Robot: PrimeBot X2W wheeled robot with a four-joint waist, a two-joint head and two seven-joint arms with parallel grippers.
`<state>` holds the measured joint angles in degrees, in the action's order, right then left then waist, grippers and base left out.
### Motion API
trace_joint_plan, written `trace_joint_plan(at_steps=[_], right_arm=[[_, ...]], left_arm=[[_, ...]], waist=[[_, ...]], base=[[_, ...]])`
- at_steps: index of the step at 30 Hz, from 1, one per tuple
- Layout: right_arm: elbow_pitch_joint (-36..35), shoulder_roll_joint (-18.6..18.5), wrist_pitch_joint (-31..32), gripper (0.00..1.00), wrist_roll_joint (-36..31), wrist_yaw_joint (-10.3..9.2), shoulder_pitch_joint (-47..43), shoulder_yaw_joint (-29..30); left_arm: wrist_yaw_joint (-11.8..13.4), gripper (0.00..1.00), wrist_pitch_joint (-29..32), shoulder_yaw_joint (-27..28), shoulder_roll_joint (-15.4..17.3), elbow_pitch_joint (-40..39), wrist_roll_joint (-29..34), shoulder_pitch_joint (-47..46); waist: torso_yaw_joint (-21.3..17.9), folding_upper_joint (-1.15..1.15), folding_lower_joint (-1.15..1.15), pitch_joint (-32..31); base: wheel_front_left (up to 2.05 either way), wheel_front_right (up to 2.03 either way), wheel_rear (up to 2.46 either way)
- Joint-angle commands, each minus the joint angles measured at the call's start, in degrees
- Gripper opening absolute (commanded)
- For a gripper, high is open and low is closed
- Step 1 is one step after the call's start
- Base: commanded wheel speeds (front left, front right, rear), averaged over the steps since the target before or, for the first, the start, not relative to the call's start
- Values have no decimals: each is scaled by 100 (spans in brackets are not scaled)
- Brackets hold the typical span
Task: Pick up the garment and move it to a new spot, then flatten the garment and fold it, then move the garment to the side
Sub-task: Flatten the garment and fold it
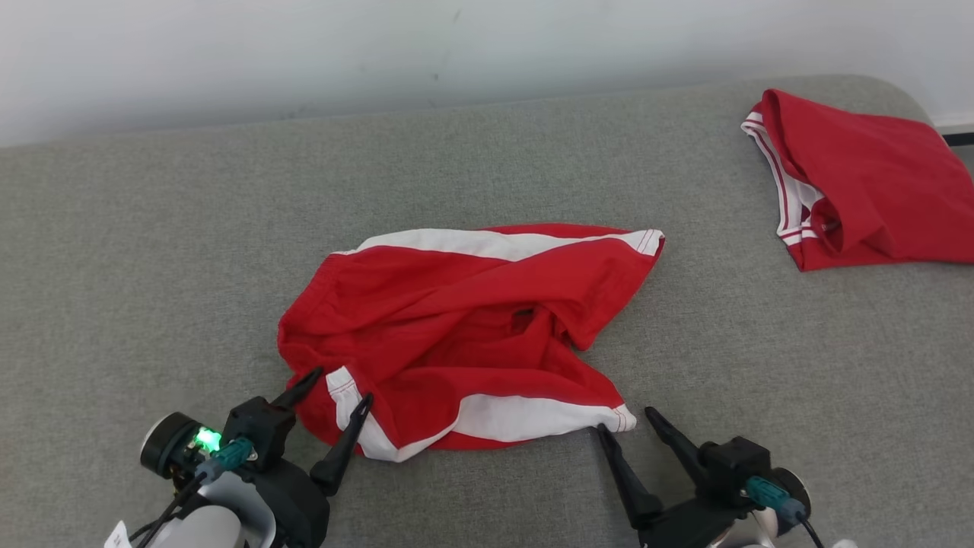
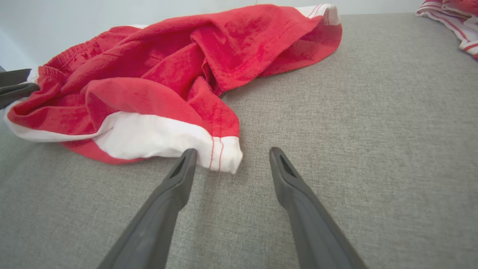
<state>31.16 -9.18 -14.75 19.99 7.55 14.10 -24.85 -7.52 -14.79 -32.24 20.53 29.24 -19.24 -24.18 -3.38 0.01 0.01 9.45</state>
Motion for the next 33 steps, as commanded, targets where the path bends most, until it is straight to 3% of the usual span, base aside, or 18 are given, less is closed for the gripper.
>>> trace_joint_plan(at_steps=[1,12,13,14,15,16,24,33], right_arm=[[100,30,-37,100,82,-15,133,-123],[530,133,-49,100,399,-16,562,-723],[567,141,-49,100,427,-16,566,-769],[589,144,-49,99,469,-15,579,-806],[589,141,-49,40,519,-15,597,-828],[599,142,-49,0,579,-15,605,-836],[279,124,-50,0,948,-15,444,-625],[-442,-217,-50,0,1112,-16,538,-531]], left_arm=[[12,100,-5,-193,89,133,-102,-172],[12,100,5,-1128,292,816,-806,-795],[12,84,15,-1221,304,845,-882,-814],[12,51,10,-1282,316,848,-969,-833],[12,0,2,-1326,325,846,-1071,-823],[12,0,-6,-1366,343,838,-1129,-785],[198,0,-39,-813,426,103,-1317,-157],[344,0,-42,40,368,-1064,-1457,163]], waist=[[-59,-1,-1,90],[-41,-1,-1,109],[-44,-1,-1,103],[-50,-1,-1,100],[-56,-1,-1,98],[-62,-1,-1,92],[-25,-1,-1,30],[92,-1,-1,-66]], base=[[0,0,0],[0,0,0],[0,0,0],[0,0,0],[0,0,0],[0,0,0],[0,0,0],[0,0,0]])
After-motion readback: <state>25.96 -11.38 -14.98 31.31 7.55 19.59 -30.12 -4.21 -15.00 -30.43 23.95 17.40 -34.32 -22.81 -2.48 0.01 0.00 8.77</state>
